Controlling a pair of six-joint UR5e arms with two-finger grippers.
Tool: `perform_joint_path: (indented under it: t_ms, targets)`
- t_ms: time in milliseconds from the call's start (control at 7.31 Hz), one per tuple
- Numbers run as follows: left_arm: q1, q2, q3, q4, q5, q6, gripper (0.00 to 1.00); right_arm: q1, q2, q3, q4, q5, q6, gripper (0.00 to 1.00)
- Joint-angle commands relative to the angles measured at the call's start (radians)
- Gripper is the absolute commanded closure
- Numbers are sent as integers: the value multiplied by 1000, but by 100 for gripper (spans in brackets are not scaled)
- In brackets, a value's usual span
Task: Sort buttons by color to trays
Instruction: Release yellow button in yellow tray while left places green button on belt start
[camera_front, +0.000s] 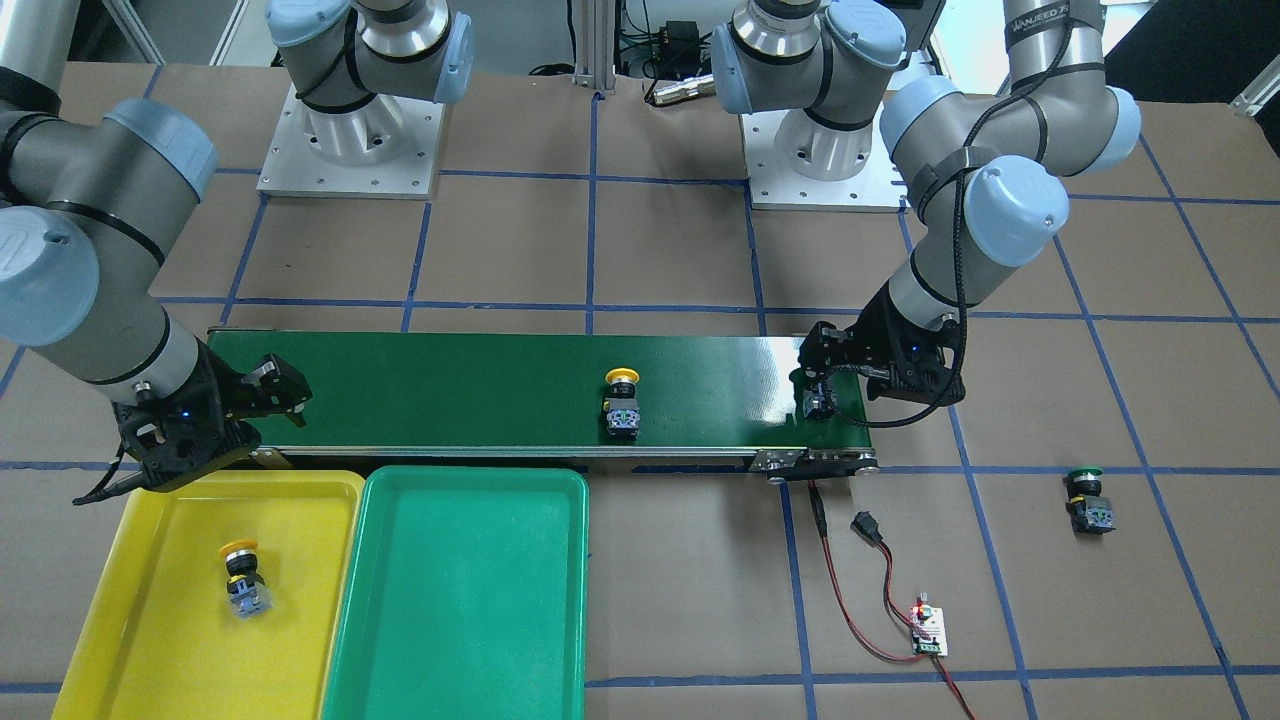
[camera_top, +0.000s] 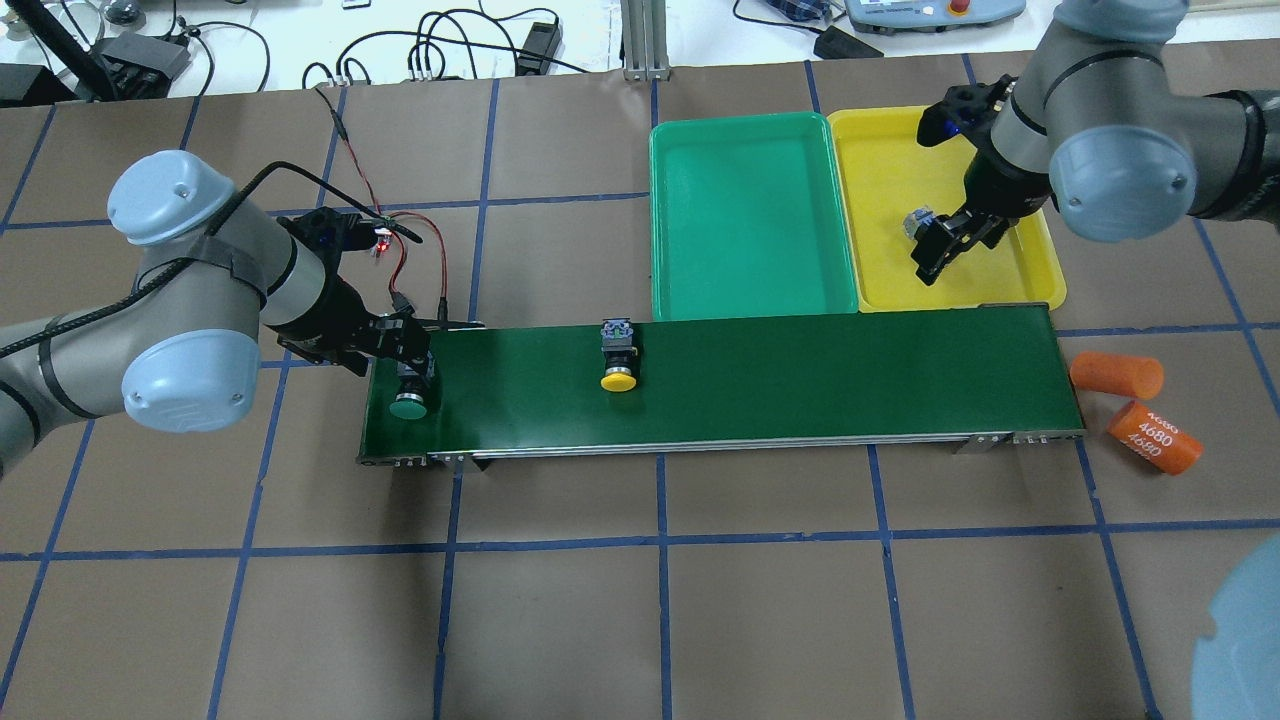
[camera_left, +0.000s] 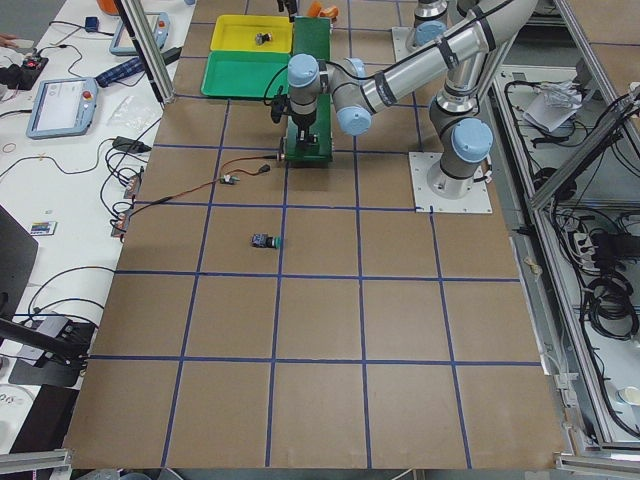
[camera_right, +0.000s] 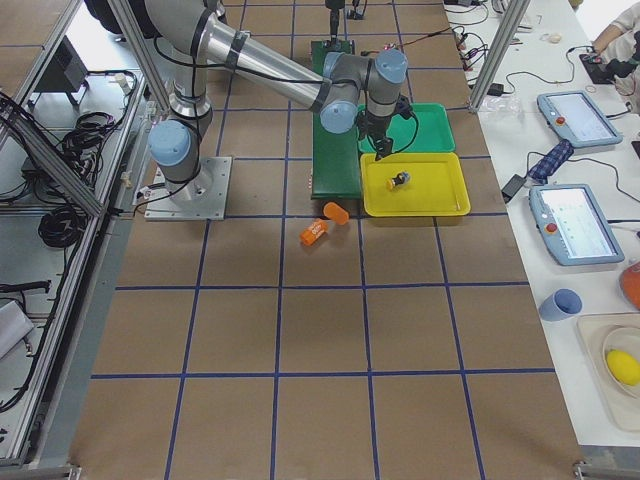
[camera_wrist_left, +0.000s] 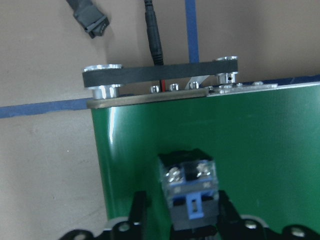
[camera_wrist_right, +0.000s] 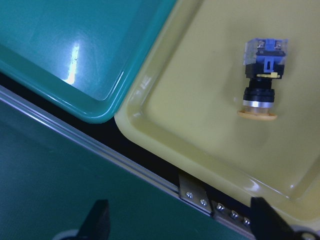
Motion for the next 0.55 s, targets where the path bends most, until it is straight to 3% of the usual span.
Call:
perform_joint_path:
  t_ms: [0,137,411]
  targets:
    - [41,27,143,-127,1,-6,0,-3,-9,17,2,0,32,0]
    - [120,-8,229,-153,0,6,0,0,-21,17,11,0,66,0]
    - [201,-89,257,-144,5,86,0,-6,-23,17,17,-1,69,0]
